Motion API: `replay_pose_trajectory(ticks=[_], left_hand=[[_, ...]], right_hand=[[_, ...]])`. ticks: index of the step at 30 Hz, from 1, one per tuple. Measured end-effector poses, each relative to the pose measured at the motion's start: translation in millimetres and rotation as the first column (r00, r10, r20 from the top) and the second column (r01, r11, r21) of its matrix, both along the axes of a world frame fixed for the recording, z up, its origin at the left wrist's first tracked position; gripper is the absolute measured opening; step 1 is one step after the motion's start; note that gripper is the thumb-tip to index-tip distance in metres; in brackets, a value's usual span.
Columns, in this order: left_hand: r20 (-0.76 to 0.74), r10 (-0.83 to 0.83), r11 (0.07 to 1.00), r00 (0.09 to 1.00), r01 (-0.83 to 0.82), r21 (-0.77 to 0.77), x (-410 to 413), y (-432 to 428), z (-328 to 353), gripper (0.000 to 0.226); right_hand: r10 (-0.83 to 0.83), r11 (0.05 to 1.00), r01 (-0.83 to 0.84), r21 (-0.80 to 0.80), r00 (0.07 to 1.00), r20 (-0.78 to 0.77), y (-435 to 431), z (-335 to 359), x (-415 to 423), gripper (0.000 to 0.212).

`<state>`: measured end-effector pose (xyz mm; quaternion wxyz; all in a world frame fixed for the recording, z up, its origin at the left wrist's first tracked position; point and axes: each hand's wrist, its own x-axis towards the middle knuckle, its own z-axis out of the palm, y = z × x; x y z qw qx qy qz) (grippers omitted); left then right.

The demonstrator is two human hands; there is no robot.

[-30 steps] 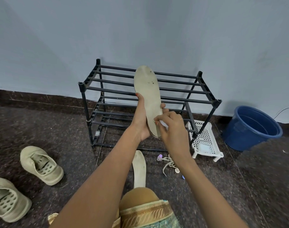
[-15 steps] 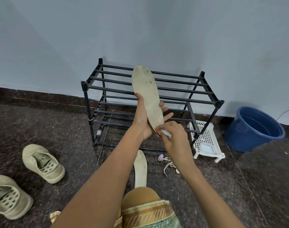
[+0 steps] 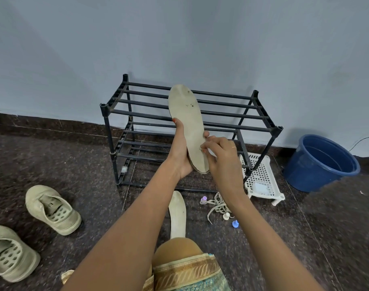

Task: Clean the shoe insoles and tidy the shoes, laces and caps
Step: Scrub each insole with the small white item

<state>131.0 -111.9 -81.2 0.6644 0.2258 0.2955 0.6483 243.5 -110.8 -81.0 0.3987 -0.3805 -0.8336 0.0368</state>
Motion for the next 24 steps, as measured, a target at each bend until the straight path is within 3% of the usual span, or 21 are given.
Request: replay_pose_trajectory(ticks=[10, 17, 24], left_hand=[[0.087, 0.092, 0.995, 0.992, -0.096, 0.040, 0.6, -2.4, 2.5, 0.075], [0.027, -0.009, 1.000, 1.000, 0.009, 0.015, -0.5, 0.4, 0.5, 0.082], [0.048, 0.024, 1.000, 0.999, -0.025, 0.013, 0.3, -1.8, 2.4, 0.080]], right_hand=[[0.082, 0.983, -0.078, -0.169, 0.997, 0.013, -11.8, -21.3, 18.8, 0.016], [0.044, 0.992, -0.048, -0.119, 0.998, -0.035, -1.6, 0.5, 6.4, 0.010], [0.090, 0.989, -0.089, -0.120, 0.996, 0.008, -0.9, -3.8, 10.9, 0.011]])
